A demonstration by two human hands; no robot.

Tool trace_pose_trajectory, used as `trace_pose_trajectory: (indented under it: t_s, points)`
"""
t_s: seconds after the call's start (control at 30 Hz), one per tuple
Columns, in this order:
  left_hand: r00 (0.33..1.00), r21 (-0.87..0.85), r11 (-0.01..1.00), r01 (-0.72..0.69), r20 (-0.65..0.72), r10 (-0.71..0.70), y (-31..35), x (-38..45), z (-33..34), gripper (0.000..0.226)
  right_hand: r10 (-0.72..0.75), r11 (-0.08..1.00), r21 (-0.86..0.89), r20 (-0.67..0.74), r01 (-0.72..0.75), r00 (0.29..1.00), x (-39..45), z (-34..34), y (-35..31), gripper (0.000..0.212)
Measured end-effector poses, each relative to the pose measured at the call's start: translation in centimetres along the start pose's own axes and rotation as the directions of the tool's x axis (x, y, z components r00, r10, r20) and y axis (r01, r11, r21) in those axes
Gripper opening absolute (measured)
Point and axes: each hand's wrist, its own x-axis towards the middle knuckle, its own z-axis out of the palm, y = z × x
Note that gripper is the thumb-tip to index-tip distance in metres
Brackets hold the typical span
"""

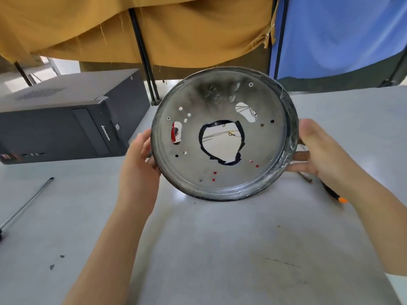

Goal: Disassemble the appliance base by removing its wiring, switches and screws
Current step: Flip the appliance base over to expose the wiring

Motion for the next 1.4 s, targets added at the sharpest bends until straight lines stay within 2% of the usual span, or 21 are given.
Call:
trace_pose_trajectory:
  t_s: [0.1,0.17,0.2,0.3,0.33,0.4,0.47,0.53,0.63,0.77,0.87,0.97,1.07,1.17,1.27,1.33,1.4]
  points:
    - [0.997,0.045,0.998,-0.034,0.076,0.031,0.3,-0.5,0.1,0.049,-0.036,0.998,0.054,0.04,0.033,0.999,-0.1,0.4,-0.2,0.054]
    - [0.998,0.123,0.992,-0.028,0.055,0.022,0.5,-0.5,0.1,0.07,-0.055,0.995,0.084,0.03,0.053,0.998,0.0,0.6,-0.2,0.044]
    - [0.996,0.127,0.991,-0.035,0.086,0.024,0.7,-0.5,0.0,0.075,-0.056,0.994,0.098,0.022,0.054,0.998,0.1,0.6,-0.1,0.04]
    - [0.956,-0.106,0.974,0.199,0.24,-0.169,0.7,-0.1,-0.4,0.073,-0.039,0.978,0.206,0.076,0.022,0.996,0.4,0.7,0.1,0.054]
    - [0.943,-0.105,0.964,0.243,0.257,-0.21,0.6,-0.1,-0.5,0.073,-0.041,0.963,0.269,0.115,0.009,0.993,0.3,0.9,0.1,0.058]
    - [0.942,-0.023,0.973,0.231,0.255,-0.218,0.2,-0.2,-0.3,0.068,-0.024,0.925,0.378,0.145,-0.033,0.989,0.2,1.2,-0.1,0.052]
    - [0.937,0.041,0.974,0.224,0.266,-0.226,0.1,-0.5,0.0,0.061,0.031,0.886,0.457,0.117,-0.082,0.993,0.2,1.2,-0.1,0.045]
    - [0.936,0.072,0.967,0.244,0.244,-0.254,0.0,-0.7,0.1,0.052,0.111,0.862,0.482,0.119,-0.156,0.987,0.1,1.1,0.1,0.047]
    - [0.947,0.157,0.952,0.263,0.147,-0.286,-0.1,-0.9,0.4,0.038,0.215,0.865,0.424,0.169,-0.268,0.962,-0.3,1.0,0.1,0.06]
    - [0.954,0.156,0.954,0.255,0.12,-0.275,-0.5,-0.8,0.4,0.014,0.238,0.86,0.413,0.198,-0.301,0.951,-0.5,1.1,0.0,0.042]
    - [0.942,0.172,0.94,0.294,0.114,-0.315,-1.4,-0.7,0.2,0.033,0.193,0.844,0.455,0.235,-0.284,0.952,-0.3,1.3,0.5,0.042]
    - [0.931,0.243,0.925,0.294,0.148,-0.334,-1.6,-0.7,0.0,0.048,0.224,0.854,0.421,0.236,-0.307,0.946,0.1,1.3,1.7,0.041]
    - [0.912,0.4,0.863,0.308,0.135,-0.388,-1.7,-0.6,-0.4,0.068,0.285,0.915,0.259,0.125,-0.308,0.95,0.4,1.6,2.9,0.037]
    - [0.886,0.47,0.815,0.337,0.134,-0.444,-2.1,-0.4,-0.8,0.077,0.275,0.948,0.145,0.07,-0.282,0.959,0.4,2.1,3.2,0.035]
    - [0.858,0.568,0.763,0.307,0.182,-0.481,-1.6,0.5,-1.1,0.073,0.256,0.963,0.065,0.072,-0.26,0.964,0.5,2.0,2.6,0.037]
    - [0.881,0.638,0.727,0.254,0.156,-0.446,-1.1,1.6,-0.7,0.059,0.228,0.974,-0.006,0.093,-0.228,0.969,0.5,1.6,2.4,0.037]
    - [0.929,0.768,0.636,0.074,0.179,-0.324,-0.9,3.1,0.3,0.048,0.208,0.978,-0.034,0.107,-0.205,0.972,0.5,1.4,2.3,0.035]
